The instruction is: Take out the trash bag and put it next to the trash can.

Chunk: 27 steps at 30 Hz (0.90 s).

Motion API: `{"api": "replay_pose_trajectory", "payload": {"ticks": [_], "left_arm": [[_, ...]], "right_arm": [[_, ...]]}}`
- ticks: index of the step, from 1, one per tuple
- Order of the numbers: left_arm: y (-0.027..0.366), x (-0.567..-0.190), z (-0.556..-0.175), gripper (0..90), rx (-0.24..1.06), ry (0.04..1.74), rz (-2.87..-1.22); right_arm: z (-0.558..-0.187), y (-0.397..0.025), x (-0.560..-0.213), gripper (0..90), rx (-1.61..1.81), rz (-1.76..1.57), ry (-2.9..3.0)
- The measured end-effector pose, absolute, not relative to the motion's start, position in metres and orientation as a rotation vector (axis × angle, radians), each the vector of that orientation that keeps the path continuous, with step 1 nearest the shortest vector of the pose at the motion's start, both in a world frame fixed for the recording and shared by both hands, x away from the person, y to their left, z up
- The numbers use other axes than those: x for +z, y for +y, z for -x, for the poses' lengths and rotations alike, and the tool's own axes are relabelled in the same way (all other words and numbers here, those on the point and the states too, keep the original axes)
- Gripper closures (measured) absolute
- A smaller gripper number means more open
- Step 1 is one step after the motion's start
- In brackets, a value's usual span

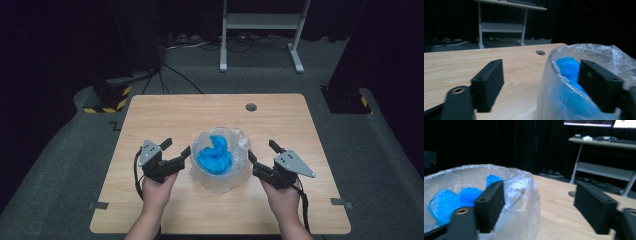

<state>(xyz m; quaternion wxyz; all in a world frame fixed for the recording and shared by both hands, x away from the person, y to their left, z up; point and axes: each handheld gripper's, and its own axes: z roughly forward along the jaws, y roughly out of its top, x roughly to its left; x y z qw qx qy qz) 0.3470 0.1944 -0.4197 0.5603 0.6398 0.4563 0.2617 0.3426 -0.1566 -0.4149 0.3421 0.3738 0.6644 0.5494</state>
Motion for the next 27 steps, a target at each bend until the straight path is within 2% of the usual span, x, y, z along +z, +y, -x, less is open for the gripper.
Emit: {"api": "replay_pose_trajectory", "payload": {"ticks": [1, 2, 4, 5, 8, 9, 10, 14, 15, 17, 19, 20, 21, 22, 25, 27], "left_arm": [[0.190, -0.420, -0.346, 27.1, 0.620, 1.092, -1.515], [0.183, -0.421, -0.345, 32.6, 0.639, 1.106, -1.532], [0.177, -0.424, -0.343, 40.6, 0.644, 1.100, -1.536], [0.177, -0.424, -0.343, 42.4, 0.644, 1.100, -1.536], [0.169, -0.427, -0.341, 49.8, 0.650, 1.078, -1.538], [0.167, -0.428, -0.339, 49.8, 0.663, 1.070, -1.536], [0.162, -0.428, -0.338, 57.5, 0.683, 1.071, -1.539], [0.158, -0.429, -0.338, 67.9, 0.672, 1.081, -1.530], [0.154, -0.429, -0.338, 71.0, 0.673, 1.090, -1.523], [0.153, -0.428, -0.338, 73.5, 0.697, 1.093, -1.526], [0.153, -0.428, -0.337, 75.3, 0.708, 1.101, -1.511], [0.155, -0.428, -0.337, 78.7, 0.695, 1.107, -1.498], [0.155, -0.428, -0.337, 79.9, 0.695, 1.107, -1.498], [0.156, -0.427, -0.336, 81.5, 0.698, 1.107, -1.492], [0.156, -0.427, -0.335, 83.9, 0.710, 1.105, -1.488], [0.158, -0.427, -0.334, 89.0, 0.708, 1.098, -1.480]], "right_arm": [[-0.343, -0.157, -0.415, 27.7, 1.429, -0.972, 1.728], [-0.341, -0.154, -0.412, 36.2, 1.441, -0.970, 1.696], [-0.342, -0.152, -0.409, 41.8, 1.477, -0.988, 1.672], [-0.342, -0.152, -0.409, 41.8, 1.477, -0.988, 1.672], [-0.351, -0.139, -0.413, 49.3, 1.441, -1.020, 1.710], [-0.351, -0.139, -0.413, 49.3, 1.441, -1.020, 1.710], [-0.353, -0.134, -0.416, 52.5, 1.435, -1.023, 1.707], [-0.357, -0.130, -0.419, 56.5, 1.437, -1.042, 1.713], [-0.358, -0.128, -0.421, 60.0, 1.430, -1.053, 1.721], [-0.358, -0.128, -0.423, 62.2, 1.430, -1.056, 1.721], [-0.357, -0.127, -0.425, 67.2, 1.435, -1.057, 1.728], [-0.357, -0.126, -0.427, 72.5, 1.438, -1.059, 1.736], [-0.357, -0.126, -0.427, 72.5, 1.438, -1.059, 1.736], [-0.356, -0.124, -0.429, 77.4, 1.426, -1.059, 1.750], [-0.356, -0.122, -0.430, 79.6, 1.420, -1.057, 1.743], [-0.354, -0.122, -0.429, 83.1, 1.411, -1.056, 1.730]]}}
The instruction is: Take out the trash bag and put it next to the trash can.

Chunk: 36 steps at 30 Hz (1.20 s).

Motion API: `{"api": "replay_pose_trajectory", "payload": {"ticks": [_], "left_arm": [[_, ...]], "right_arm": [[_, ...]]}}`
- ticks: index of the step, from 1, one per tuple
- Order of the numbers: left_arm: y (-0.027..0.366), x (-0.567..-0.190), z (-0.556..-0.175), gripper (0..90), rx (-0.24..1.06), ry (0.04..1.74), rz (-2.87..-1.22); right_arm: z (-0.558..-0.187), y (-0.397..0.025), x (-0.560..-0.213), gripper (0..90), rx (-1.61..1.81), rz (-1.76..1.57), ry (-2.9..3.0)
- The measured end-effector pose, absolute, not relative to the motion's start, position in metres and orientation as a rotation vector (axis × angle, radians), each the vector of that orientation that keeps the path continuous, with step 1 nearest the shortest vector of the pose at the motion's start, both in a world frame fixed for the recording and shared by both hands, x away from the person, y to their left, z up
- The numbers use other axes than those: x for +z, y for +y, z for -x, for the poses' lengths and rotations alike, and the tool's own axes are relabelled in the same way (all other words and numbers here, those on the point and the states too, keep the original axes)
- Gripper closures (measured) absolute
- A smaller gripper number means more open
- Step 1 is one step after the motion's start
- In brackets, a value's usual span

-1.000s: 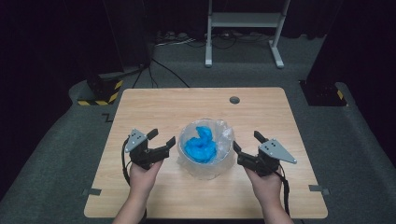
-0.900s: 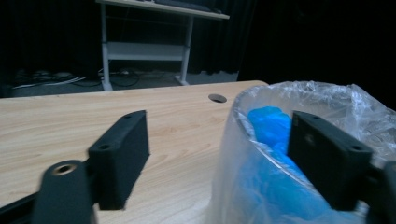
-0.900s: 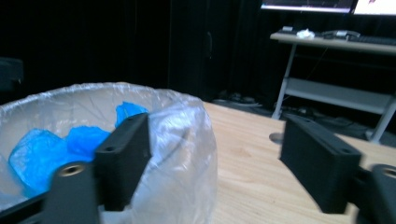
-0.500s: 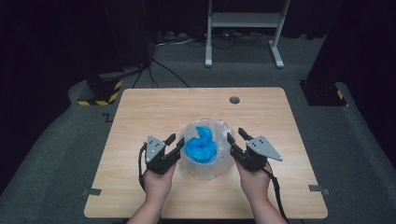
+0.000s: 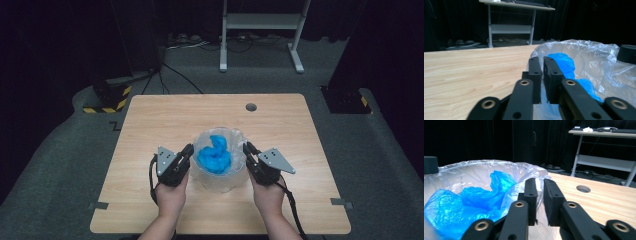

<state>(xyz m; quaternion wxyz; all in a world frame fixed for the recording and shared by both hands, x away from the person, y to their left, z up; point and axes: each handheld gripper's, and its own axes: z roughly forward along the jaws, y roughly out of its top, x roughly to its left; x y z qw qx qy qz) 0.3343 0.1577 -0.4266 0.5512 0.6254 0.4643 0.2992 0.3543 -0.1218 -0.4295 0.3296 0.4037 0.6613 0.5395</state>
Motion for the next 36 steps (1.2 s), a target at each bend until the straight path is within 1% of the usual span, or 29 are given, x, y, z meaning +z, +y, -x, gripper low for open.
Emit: {"api": "replay_pose_trajectory", "payload": {"ticks": [2, 3, 6, 11, 21, 24, 25, 26, 27, 28, 29, 30, 32, 36], "left_arm": [[0.158, -0.427, -0.335, 89.9, 0.698, 1.099, -1.476], [0.158, -0.427, -0.334, 89.9, 0.700, 1.099, -1.470], [0.159, -0.427, -0.334, 89.9, 0.701, 1.097, -1.454], [0.161, -0.424, -0.331, 90.0, 0.768, 1.067, -1.414], [0.165, -0.419, -0.329, 89.9, 0.741, 1.055, -1.377], [0.165, -0.419, -0.329, 89.9, 0.727, 1.057, -1.376], [0.165, -0.419, -0.329, 90.0, 0.727, 1.057, -1.376], [0.164, -0.419, -0.329, 89.9, 0.722, 1.056, -1.373], [0.164, -0.419, -0.328, 89.9, 0.721, 1.055, -1.372], [0.164, -0.419, -0.328, 89.9, 0.723, 1.052, -1.373], [0.164, -0.419, -0.327, 89.9, 0.724, 1.051, -1.377], [0.164, -0.419, -0.327, 89.9, 0.723, 1.051, -1.375], [0.164, -0.419, -0.327, 89.9, 0.726, 1.050, -1.374], [0.165, -0.420, -0.327, 89.9, 0.717, 1.050, -1.381]], "right_arm": [[-0.353, -0.123, -0.429, 86.4, 1.410, -1.061, 1.718], [-0.352, -0.124, -0.428, 89.5, 1.413, -1.055, 1.712], [-0.351, -0.124, -0.427, 89.9, 1.415, -1.048, 1.706], [-0.344, -0.122, -0.424, 89.9, 1.440, -1.028, 1.657], [-0.323, -0.116, -0.402, 89.9, 1.556, -0.998, 1.529], [-0.313, -0.096, -0.399, 89.9, 1.582, -0.973, 1.541], [-0.313, -0.096, -0.399, 89.9, 1.582, -0.973, 1.541], [-0.311, -0.085, -0.402, 90.0, 1.595, -0.968, 1.545], [-0.311, -0.085, -0.402, 90.0, 1.595, -0.968, 1.545], [-0.310, -0.073, -0.405, 90.0, 1.617, -0.967, 1.558], [-0.310, -0.073, -0.405, 90.0, 1.617, -0.967, 1.558], [-0.309, -0.061, -0.407, 89.9, 1.626, -0.946, 1.573], [-0.308, -0.054, -0.408, 89.9, 1.630, -0.934, 1.587], [-0.307, -0.020, -0.411, 90.0, 1.607, -0.851, 1.672]]}}
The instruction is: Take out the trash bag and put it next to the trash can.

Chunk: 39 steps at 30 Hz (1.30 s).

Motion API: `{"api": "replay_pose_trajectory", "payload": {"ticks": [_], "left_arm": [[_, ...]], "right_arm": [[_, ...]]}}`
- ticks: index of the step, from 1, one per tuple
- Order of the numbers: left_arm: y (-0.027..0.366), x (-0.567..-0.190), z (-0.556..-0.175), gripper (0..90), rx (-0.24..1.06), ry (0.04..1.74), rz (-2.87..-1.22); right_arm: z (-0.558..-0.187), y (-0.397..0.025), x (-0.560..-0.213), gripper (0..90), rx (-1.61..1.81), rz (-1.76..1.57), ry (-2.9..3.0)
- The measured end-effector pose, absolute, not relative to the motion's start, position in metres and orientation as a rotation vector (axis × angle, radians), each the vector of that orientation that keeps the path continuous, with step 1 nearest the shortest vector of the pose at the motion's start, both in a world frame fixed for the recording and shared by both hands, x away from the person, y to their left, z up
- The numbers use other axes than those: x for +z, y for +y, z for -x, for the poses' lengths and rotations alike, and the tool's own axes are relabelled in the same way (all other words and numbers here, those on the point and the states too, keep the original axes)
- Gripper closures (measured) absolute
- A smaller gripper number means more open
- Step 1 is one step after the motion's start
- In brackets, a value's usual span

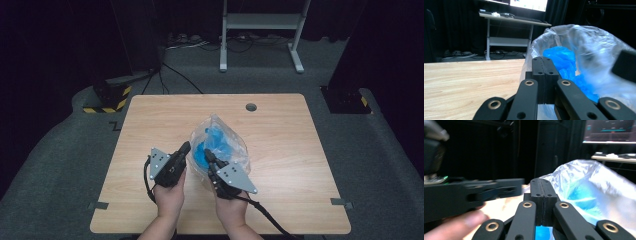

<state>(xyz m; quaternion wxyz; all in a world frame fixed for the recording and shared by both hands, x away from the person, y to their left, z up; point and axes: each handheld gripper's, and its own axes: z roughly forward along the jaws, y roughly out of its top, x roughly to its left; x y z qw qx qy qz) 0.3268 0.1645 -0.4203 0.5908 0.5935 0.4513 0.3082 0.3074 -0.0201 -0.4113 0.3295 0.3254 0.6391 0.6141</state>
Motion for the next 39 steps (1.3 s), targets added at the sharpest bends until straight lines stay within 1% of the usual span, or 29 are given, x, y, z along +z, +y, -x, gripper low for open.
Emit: {"api": "replay_pose_trajectory", "payload": {"ticks": [5, 13, 18, 22, 24, 26, 27, 28, 29, 31, 32, 33, 34, 35, 37, 38, 39], "left_arm": [[0.166, -0.419, -0.327, 89.9, 0.708, 1.048, -1.375], [0.174, -0.417, -0.326, 89.9, 0.717, 1.053, -1.362], [0.177, -0.416, -0.326, 89.5, 0.710, 1.050, -1.367], [0.181, -0.415, -0.326, 81.1, 0.697, 1.065, -1.331], [0.184, -0.414, -0.325, 78.3, 0.708, 1.072, -1.310], [0.187, -0.412, -0.325, 71.2, 0.746, 1.072, -1.295], [0.187, -0.412, -0.325, 65.1, 0.746, 1.072, -1.295], [0.188, -0.411, -0.325, 65.1, 0.752, 1.066, -1.295], [0.185, -0.409, -0.326, 52.2, 0.749, 1.058, -1.312], [0.184, -0.409, -0.327, 40.9, 0.752, 1.051, -1.320], [0.182, -0.410, -0.331, 36.5, 0.741, 1.058, -1.364], [0.182, -0.410, -0.331, 31.7, 0.741, 1.058, -1.364], [0.181, -0.411, -0.333, 31.7, 0.719, 1.068, -1.363], [0.181, -0.412, -0.335, 28.7, 0.689, 1.077, -1.358], [0.181, -0.415, -0.338, 28.1, 0.660, 1.093, -1.369], [0.181, -0.416, -0.339, 28.5, 0.659, 1.092, -1.377], [0.181, -0.417, -0.340, 31.6, 0.642, 1.089, -1.382]], "right_arm": [[-0.304, 0.004, -0.419, 90.0, 1.575, -0.789, 1.775], [-0.305, 0.019, -0.436, 90.0, 1.545, -0.781, 1.847], [-0.307, 0.020, -0.438, 90.0, 1.563, -0.795, 1.837], [-0.308, 0.019, -0.438, 90.0, 1.568, -0.800, 1.841], [-0.308, 0.019, -0.438, 90.0, 1.570, -0.801, 1.842], [-0.308, 0.018, -0.439, 90.0, 1.572, -0.806, 1.842], [-0.308, 0.018, -0.439, 90.0, 1.573, -0.808, 1.842], [-0.308, 0.018, -0.439, 90.0, 1.573, -0.808, 1.842], [-0.308, 0.018, -0.439, 90.0, 1.577, -0.811, 1.840], [-0.308, 0.018, -0.439, 90.0, 1.575, -0.810, 1.841], [-0.308, 0.018, -0.438, 90.0, 1.576, -0.810, 1.841], [-0.308, 0.018, -0.438, 90.0, 1.576, -0.810, 1.841], [-0.308, 0.018, -0.438, 90.0, 1.576, -0.810, 1.840], [-0.308, 0.018, -0.439, 90.0, 1.577, -0.809, 1.839], [-0.308, 0.018, -0.439, 90.0, 1.578, -0.809, 1.839], [-0.308, 0.017, -0.439, 90.0, 1.578, -0.808, 1.839], [-0.308, 0.017, -0.439, 89.9, 1.577, -0.806, 1.838]]}}
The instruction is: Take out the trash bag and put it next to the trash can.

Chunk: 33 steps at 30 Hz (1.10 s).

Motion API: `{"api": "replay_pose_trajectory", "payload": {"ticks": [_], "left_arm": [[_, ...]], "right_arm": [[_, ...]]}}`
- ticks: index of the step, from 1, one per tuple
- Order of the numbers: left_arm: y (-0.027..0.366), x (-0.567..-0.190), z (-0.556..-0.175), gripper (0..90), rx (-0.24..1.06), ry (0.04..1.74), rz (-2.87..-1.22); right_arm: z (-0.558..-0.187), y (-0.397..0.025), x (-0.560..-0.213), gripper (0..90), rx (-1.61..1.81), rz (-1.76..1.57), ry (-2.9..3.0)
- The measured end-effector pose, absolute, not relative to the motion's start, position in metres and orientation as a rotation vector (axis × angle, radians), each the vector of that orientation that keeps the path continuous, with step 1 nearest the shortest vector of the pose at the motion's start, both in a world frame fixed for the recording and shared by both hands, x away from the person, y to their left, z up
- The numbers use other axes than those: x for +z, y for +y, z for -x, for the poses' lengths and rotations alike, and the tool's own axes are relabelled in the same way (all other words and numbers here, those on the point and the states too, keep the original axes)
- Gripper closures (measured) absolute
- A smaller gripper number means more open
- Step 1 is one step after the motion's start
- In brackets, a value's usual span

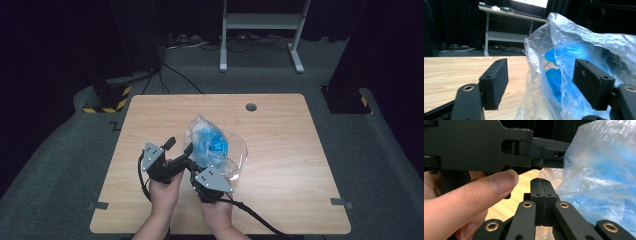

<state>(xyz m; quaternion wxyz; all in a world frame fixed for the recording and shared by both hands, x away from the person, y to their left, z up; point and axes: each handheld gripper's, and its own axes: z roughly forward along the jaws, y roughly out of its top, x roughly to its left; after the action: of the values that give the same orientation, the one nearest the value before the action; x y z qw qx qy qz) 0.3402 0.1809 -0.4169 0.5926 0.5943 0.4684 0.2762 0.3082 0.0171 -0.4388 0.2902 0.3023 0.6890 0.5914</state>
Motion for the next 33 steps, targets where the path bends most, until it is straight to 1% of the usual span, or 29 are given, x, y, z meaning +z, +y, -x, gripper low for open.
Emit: {"api": "replay_pose_trajectory", "payload": {"ticks": [3, 4, 9, 10, 13, 14, 17, 18, 19, 22, 23, 24, 25, 26, 27, 28, 29, 30, 33], "left_arm": [[0.181, -0.417, -0.341, 34.0, 0.630, 1.087, -1.390], [0.181, -0.417, -0.341, 38.1, 0.624, 1.085, -1.391], [0.182, -0.420, -0.342, 41.1, 0.608, 1.100, -1.385], [0.182, -0.421, -0.343, 43.4, 0.604, 1.104, -1.392], [0.182, -0.421, -0.343, 46.1, 0.592, 1.103, -1.392], [0.182, -0.422, -0.344, 47.2, 0.562, 1.103, -1.391], [0.183, -0.422, -0.345, 51.1, 0.538, 1.106, -1.384], [0.183, -0.423, -0.345, 51.1, 0.519, 1.109, -1.375], [0.184, -0.424, -0.347, 55.2, 0.493, 1.110, -1.368], [0.185, -0.425, -0.348, 61.6, 0.464, 1.116, -1.354], [0.186, -0.426, -0.348, 64.9, 0.457, 1.114, -1.357], [0.186, -0.426, -0.348, 64.9, 0.456, 1.112, -1.360], [0.185, -0.427, -0.348, 70.4, 0.449, 1.111, -1.358], [0.185, -0.427, -0.348, 73.1, 0.449, 1.111, -1.358], [0.185, -0.427, -0.348, 77.8, 0.449, 1.104, -1.364], [0.185, -0.427, -0.348, 81.0, 0.449, 1.104, -1.364], [0.184, -0.426, -0.347, 81.0, 0.456, 1.103, -1.364], [0.183, -0.426, -0.346, 87.6, 0.469, 1.096, -1.371], [0.181, -0.423, -0.344, 89.4, 0.495, 1.079, -1.379]], "right_arm": [[-0.308, 0.017, -0.439, 89.9, 1.579, -0.808, 1.838], [-0.308, 0.017, -0.439, 89.9, 1.576, -0.805, 1.838], [-0.307, 0.016, -0.440, 89.9, 1.576, -0.804, 1.839], [-0.307, 0.016, -0.440, 89.8, 1.576, -0.803, 1.838], [-0.307, 0.016, -0.440, 89.7, 1.573, -0.800, 1.841], [-0.306, 0.016, -0.441, 89.4, 1.568, -0.792, 1.843], [-0.305, 0.015, -0.441, 88.9, 1.571, -0.786, 1.845], [-0.305, 0.015, -0.441, 88.7, 1.578, -0.782, 1.846], [-0.304, 0.013, -0.441, 87.6, 1.587, -0.777, 1.847], [-0.303, 0.013, -0.441, 86.3, 1.588, -0.769, 1.849], [-0.301, 0.012, -0.440, 83.4, 1.589, -0.761, 1.849], [-0.301, 0.012, -0.440, 83.4, 1.589, -0.761, 1.849], [-0.299, 0.010, -0.438, 80.7, 1.597, -0.751, 1.842], [-0.299, 0.010, -0.438, 80.7, 1.597, -0.751, 1.842], [-0.296, 0.008, -0.435, 77.7, 1.602, -0.737, 1.832], [-0.294, 0.007, -0.433, 77.2, 1.607, -0.733, 1.827], [-0.294, 0.007, -0.433, 77.2, 1.607, -0.733, 1.827], [-0.292, 0.003, -0.429, 76.3, 1.617, -0.727, 1.815], [-0.291, -0.002, -0.424, 75.1, 1.625, -0.722, 1.806]]}}
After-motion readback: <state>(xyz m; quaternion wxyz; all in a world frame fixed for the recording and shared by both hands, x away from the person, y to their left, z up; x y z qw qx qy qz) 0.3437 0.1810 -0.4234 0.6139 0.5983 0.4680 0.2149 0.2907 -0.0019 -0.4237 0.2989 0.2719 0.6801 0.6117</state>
